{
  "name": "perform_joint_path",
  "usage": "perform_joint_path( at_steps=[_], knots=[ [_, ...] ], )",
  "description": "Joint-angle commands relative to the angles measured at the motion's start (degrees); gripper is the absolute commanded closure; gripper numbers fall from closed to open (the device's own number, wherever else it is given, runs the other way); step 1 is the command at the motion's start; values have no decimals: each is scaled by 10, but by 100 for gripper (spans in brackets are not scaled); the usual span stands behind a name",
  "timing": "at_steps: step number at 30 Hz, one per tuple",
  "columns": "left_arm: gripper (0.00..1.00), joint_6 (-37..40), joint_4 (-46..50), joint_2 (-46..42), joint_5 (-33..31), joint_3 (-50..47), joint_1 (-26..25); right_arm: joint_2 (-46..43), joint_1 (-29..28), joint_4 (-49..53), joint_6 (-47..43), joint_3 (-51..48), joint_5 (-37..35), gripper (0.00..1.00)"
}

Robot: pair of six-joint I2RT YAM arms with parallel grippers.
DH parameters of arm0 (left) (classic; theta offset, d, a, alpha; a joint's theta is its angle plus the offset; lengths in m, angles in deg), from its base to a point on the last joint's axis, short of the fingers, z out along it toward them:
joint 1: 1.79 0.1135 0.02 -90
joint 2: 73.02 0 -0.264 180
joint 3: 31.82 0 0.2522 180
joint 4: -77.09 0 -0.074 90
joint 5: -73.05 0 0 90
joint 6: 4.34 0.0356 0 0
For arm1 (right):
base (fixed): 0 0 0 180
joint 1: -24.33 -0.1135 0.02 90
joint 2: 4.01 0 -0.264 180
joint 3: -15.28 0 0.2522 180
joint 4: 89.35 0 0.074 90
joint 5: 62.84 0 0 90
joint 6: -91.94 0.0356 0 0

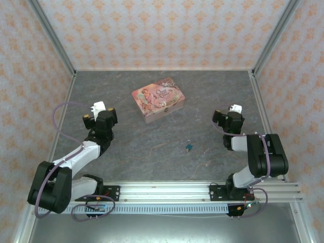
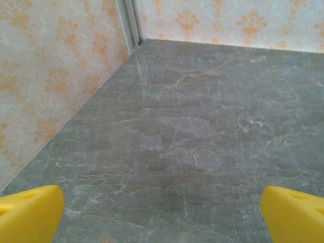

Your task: Unlock a padlock with a key

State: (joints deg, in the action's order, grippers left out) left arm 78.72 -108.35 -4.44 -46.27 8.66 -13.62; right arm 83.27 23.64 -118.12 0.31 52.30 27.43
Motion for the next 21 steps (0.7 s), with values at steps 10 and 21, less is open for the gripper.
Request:
perform_joint_path(
  at_steps=[10, 21],
  knots=[
    [0, 69, -167, 73, 54, -36, 18, 0, 3, -18, -9, 7, 6, 1],
    [3, 69, -268, 169, 146, -42, 64, -1, 3, -18, -8, 8, 6, 1]
  ],
)
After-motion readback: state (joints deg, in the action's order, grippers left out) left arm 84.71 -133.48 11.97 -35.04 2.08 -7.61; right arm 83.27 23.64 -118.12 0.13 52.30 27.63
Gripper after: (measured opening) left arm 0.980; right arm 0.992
